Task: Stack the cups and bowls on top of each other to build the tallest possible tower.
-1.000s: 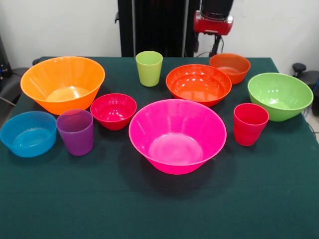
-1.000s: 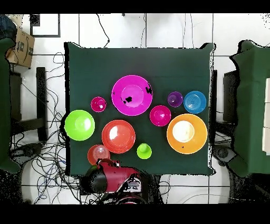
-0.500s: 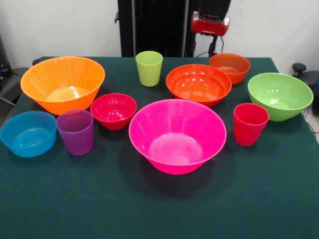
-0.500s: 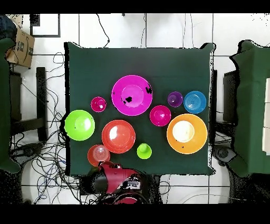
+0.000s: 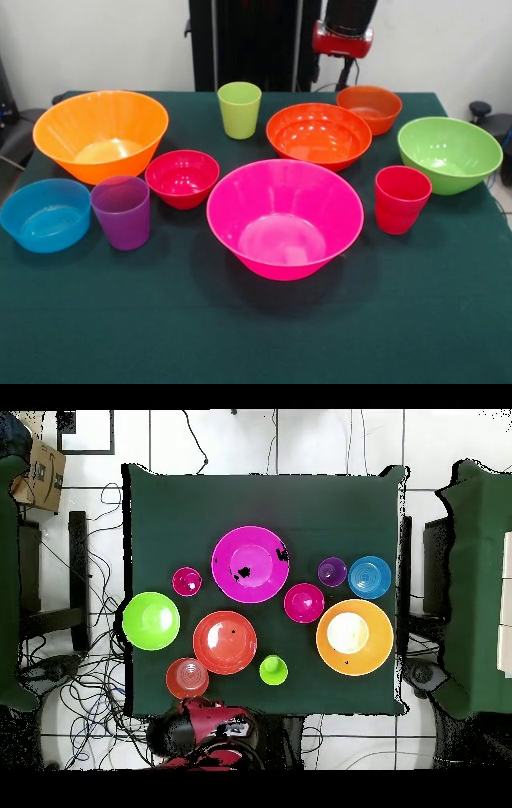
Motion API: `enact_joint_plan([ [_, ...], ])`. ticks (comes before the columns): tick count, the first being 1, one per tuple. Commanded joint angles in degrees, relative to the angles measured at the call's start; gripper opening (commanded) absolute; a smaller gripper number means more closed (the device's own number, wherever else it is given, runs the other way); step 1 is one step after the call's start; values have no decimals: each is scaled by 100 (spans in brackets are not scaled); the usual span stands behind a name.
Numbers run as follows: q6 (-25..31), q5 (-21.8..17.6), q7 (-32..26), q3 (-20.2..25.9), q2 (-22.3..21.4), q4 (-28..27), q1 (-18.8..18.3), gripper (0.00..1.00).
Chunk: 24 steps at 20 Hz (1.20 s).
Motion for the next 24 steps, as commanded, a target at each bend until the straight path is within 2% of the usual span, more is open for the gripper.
enact_joint_plan([
  [1,-564,281,1286,354,332,-142,250,100],
  [10,-837,261,1466,288,634,-231,373,100],
  [19,-1157,149,1578,307,1074,-465,341,100],
  [24,-1060,162,1614,304,906,-334,365,100],
])
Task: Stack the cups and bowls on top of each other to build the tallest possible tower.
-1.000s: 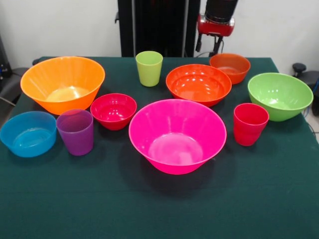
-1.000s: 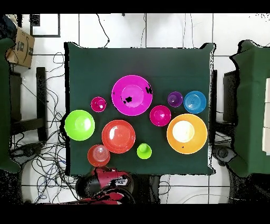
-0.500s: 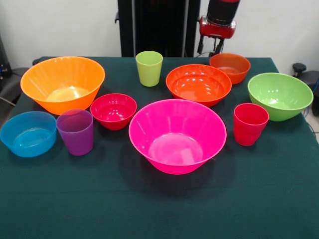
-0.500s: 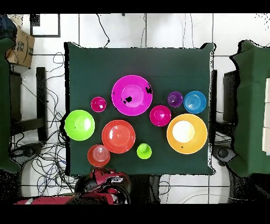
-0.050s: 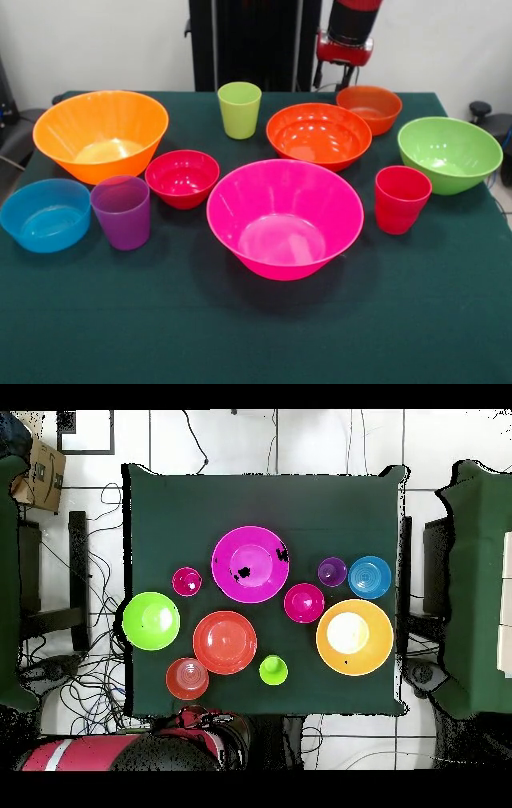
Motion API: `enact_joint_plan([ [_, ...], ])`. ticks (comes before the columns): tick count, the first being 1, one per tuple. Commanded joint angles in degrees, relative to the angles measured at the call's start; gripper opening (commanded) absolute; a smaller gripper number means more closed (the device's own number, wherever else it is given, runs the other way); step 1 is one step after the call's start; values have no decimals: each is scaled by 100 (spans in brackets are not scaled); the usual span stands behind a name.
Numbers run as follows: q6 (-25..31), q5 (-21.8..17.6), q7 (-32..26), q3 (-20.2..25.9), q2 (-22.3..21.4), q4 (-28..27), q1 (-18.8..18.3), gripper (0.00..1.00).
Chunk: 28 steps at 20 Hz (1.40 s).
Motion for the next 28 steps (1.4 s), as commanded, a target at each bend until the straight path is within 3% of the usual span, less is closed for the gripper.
enact_joint_plan([
  [1,-274,155,1017,317,58,-287,61,100],
  [14,299,174,944,408,-813,54,-103,100],
  [28,708,175,886,599,-1356,208,-298,100],
])
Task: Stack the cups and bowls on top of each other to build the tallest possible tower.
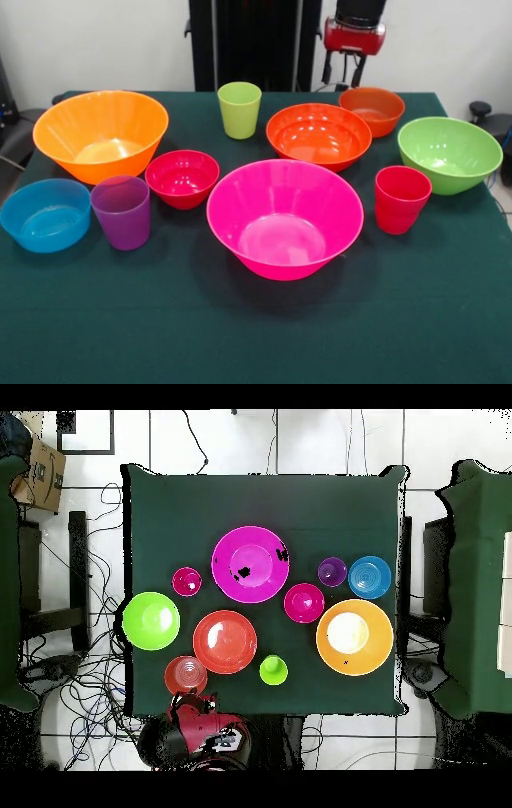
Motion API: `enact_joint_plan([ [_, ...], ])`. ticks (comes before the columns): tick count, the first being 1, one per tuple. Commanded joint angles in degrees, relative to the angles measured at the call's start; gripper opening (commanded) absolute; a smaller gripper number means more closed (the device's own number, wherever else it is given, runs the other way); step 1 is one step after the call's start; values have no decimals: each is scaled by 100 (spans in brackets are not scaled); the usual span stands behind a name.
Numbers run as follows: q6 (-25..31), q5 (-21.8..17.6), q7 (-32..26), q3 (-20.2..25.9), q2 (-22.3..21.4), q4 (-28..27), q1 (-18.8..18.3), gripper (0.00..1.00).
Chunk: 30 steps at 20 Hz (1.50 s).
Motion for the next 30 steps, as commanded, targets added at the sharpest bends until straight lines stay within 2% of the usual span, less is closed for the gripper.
enact_joint_plan([
  [1,795,189,872,583,-295,37,-164,100],
  [10,1346,215,858,714,-1044,286,-300,100],
  [14,1380,197,861,727,-1067,269,-318,100],
  [24,860,152,925,647,-452,-18,-263,100],
  [30,520,142,908,517,58,-335,-211,100],
])
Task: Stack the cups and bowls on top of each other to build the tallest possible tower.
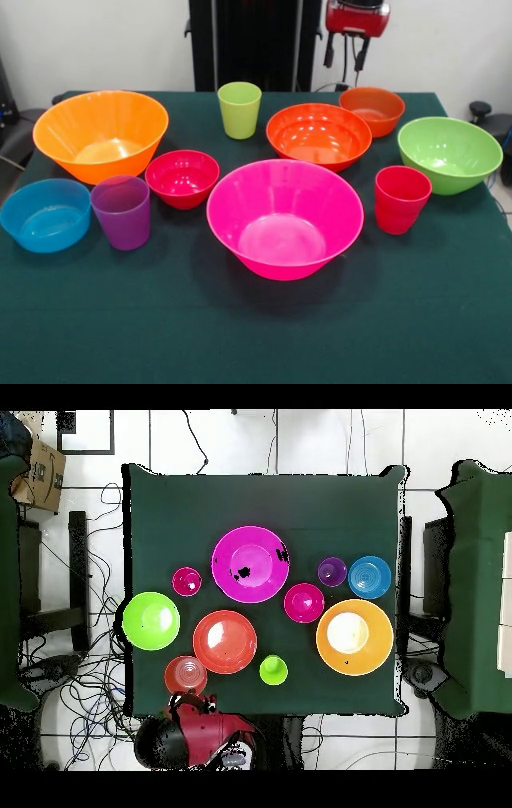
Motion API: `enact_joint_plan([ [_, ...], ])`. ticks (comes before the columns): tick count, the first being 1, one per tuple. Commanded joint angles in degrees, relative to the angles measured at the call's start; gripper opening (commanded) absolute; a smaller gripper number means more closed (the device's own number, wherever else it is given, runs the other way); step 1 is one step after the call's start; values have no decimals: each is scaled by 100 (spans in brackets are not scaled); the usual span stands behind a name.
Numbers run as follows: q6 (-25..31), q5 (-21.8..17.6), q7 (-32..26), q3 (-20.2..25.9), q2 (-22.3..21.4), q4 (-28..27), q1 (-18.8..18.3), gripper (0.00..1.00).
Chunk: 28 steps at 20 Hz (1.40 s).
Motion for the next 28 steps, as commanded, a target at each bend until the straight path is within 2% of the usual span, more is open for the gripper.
enact_joint_plan([
  [1,-344,147,916,401,866,-521,31,100],
  [4,-391,147,928,442,914,-554,7,100],
  [11,-160,211,927,514,624,-524,-55,100],
  [17,14,402,926,472,663,-818,38,100],
  [22,-9,517,982,501,754,-961,84,100],
  [28,-348,567,1017,396,1168,-1158,188,100],
])
